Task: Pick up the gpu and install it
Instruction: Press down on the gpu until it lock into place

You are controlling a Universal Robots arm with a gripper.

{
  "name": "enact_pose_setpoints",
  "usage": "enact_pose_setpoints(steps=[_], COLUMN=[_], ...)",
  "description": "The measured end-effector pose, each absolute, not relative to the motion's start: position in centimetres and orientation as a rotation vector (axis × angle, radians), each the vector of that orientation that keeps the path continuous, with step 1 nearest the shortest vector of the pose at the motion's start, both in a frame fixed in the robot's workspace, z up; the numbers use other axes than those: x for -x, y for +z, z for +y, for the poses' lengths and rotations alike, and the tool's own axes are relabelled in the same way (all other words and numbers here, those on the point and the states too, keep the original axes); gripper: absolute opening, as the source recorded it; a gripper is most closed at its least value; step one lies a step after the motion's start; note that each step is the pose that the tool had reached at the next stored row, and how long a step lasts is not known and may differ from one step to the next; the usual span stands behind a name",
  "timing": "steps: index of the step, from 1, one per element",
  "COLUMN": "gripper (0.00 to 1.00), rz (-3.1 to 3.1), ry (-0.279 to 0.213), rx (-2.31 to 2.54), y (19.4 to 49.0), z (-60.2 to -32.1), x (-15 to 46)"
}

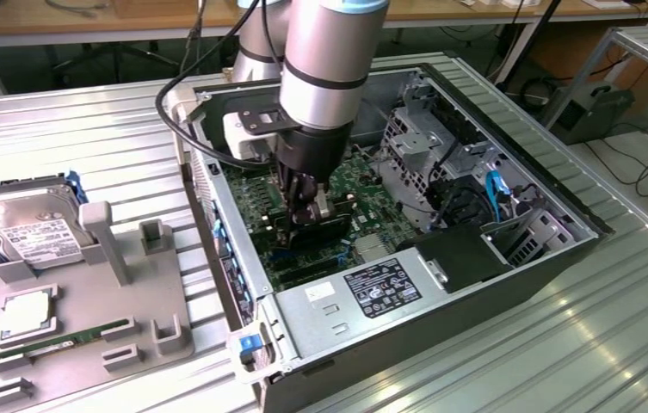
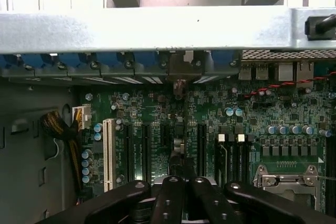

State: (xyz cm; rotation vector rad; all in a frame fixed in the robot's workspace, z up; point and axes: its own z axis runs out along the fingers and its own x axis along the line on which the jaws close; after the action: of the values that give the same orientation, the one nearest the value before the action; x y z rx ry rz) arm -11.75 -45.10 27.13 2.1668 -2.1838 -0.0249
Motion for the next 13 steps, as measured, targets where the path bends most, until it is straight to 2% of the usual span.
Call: enact_pose_setpoints(steps=[13], gripper=[0.11], rz=[-2.182], ry=[-0.027], rx=[-2.165], y=[28.2], z=[-45.1], x=[9.7])
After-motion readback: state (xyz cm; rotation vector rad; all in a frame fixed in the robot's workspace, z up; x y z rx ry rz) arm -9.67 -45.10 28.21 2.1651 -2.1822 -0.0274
